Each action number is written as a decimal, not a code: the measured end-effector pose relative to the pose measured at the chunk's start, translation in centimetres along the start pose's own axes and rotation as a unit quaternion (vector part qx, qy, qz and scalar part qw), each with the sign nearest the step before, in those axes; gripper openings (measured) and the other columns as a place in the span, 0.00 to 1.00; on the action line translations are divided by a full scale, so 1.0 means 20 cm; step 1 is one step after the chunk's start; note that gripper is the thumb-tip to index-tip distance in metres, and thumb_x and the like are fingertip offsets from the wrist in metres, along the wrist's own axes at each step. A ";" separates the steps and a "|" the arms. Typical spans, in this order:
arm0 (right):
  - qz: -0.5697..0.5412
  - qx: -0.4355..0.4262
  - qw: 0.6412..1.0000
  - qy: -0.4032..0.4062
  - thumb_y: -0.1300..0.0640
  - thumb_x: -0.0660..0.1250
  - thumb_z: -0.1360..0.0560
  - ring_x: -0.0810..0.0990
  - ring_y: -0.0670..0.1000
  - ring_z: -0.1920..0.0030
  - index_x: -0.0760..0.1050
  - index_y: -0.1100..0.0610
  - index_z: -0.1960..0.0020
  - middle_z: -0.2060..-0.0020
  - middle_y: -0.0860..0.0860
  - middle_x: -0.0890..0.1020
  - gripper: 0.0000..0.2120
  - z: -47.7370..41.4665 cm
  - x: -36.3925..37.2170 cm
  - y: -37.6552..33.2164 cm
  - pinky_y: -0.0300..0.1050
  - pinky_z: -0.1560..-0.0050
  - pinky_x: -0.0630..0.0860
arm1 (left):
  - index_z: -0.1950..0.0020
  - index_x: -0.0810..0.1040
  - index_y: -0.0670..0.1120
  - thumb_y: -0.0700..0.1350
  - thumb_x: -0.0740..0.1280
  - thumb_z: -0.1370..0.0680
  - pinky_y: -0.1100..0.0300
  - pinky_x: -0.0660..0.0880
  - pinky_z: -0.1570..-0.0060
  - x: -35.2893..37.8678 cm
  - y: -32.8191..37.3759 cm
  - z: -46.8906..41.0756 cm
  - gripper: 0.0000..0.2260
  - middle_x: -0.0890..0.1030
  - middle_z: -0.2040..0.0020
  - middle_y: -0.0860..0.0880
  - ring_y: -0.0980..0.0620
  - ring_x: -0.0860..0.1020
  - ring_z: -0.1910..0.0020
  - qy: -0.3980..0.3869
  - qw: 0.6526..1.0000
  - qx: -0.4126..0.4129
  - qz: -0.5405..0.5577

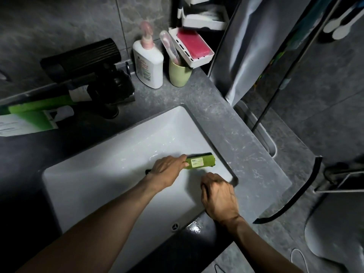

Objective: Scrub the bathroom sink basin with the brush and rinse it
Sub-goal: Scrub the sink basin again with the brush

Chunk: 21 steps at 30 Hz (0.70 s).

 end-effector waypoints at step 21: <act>-0.011 0.013 1.000 -0.016 0.59 0.62 0.29 0.77 0.52 0.63 0.71 0.51 0.63 0.65 0.48 0.76 0.05 0.00 0.00 -0.01 0.46 0.65 0.72 | 0.37 0.77 0.46 0.51 0.55 0.14 0.49 0.73 0.44 -0.19 -0.30 -0.12 0.14 0.82 0.39 0.40 0.37 0.78 0.41 0.128 0.969 -0.184 0.102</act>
Point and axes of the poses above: each hand's wrist, its own z-axis away from the middle knuckle, its own x-axis out of the palm, y = z × x, the point moved 3 cm from there along -z, towards the middle knuckle
